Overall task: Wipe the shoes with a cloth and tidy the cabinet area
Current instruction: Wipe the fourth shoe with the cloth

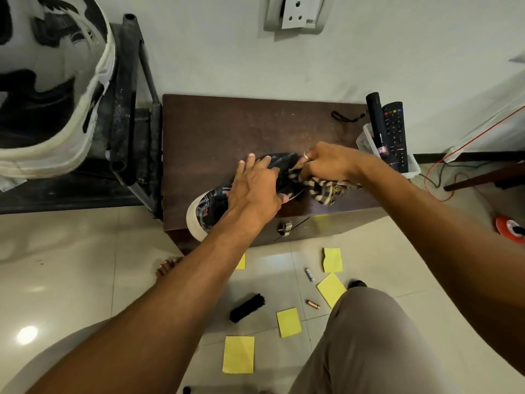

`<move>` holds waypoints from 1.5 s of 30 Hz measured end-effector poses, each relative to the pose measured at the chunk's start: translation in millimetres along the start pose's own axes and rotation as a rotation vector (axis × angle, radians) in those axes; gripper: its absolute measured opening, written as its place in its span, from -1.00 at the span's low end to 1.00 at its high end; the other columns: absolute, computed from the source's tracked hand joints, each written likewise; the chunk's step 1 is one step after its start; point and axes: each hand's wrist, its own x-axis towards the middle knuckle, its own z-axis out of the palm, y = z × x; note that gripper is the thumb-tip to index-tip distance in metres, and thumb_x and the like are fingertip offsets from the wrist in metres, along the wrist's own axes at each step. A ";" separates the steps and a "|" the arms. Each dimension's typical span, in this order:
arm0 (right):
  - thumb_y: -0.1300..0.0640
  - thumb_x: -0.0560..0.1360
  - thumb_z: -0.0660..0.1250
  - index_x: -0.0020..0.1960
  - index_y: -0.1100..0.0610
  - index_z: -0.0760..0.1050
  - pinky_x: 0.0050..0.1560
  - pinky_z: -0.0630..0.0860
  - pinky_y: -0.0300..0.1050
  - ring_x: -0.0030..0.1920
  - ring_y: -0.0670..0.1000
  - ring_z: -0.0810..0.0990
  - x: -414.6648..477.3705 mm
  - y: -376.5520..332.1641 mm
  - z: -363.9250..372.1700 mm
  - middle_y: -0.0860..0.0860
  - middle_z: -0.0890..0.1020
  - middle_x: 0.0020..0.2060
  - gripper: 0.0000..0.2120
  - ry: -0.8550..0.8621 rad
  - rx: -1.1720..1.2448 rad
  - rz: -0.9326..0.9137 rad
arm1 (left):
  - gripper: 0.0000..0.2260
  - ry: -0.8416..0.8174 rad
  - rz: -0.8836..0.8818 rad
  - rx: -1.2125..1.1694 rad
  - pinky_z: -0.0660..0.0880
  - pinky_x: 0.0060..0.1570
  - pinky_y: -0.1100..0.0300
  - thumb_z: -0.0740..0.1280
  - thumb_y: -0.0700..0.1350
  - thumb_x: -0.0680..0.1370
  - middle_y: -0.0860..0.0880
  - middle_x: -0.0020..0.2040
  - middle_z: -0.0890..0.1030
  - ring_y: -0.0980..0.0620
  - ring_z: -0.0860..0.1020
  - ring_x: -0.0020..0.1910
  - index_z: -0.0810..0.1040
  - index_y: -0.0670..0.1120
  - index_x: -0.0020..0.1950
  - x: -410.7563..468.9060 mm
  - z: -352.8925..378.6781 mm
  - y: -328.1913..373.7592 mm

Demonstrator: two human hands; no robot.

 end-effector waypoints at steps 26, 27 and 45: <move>0.22 0.57 0.29 0.24 0.16 0.58 0.02 0.59 0.11 0.04 0.20 0.60 13.1 30.5 42.9 0.09 0.55 0.10 -0.74 0.392 -0.391 -0.172 | -0.42 0.000 -0.034 0.019 -0.03 0.59 -0.05 0.41 0.14 0.56 -0.03 0.61 0.26 -0.16 0.09 0.61 0.41 -0.03 0.52 0.2 -1.7 2.7; 0.22 0.57 0.30 0.20 0.19 0.58 0.05 0.59 0.11 0.03 0.21 0.60 8.3 29.6 46.1 0.10 0.56 0.11 -0.77 0.404 -0.347 -0.121 | -0.42 -0.004 -0.035 0.020 -0.03 0.59 -0.04 0.41 0.14 0.56 -0.02 0.61 0.25 -0.16 0.08 0.61 0.40 -0.03 0.53 -0.1 -2.1 3.2; 0.26 0.57 0.31 0.25 0.13 0.61 0.04 0.58 0.09 0.11 0.17 0.58 9.9 9.2 66.1 0.10 0.60 0.14 -0.72 0.583 -0.319 -0.066 | -0.43 -0.012 -0.013 0.052 0.01 0.58 -0.08 0.39 0.15 0.57 -0.05 0.61 0.26 -0.18 0.10 0.60 0.41 -0.03 0.52 -1.1 -2.5 4.6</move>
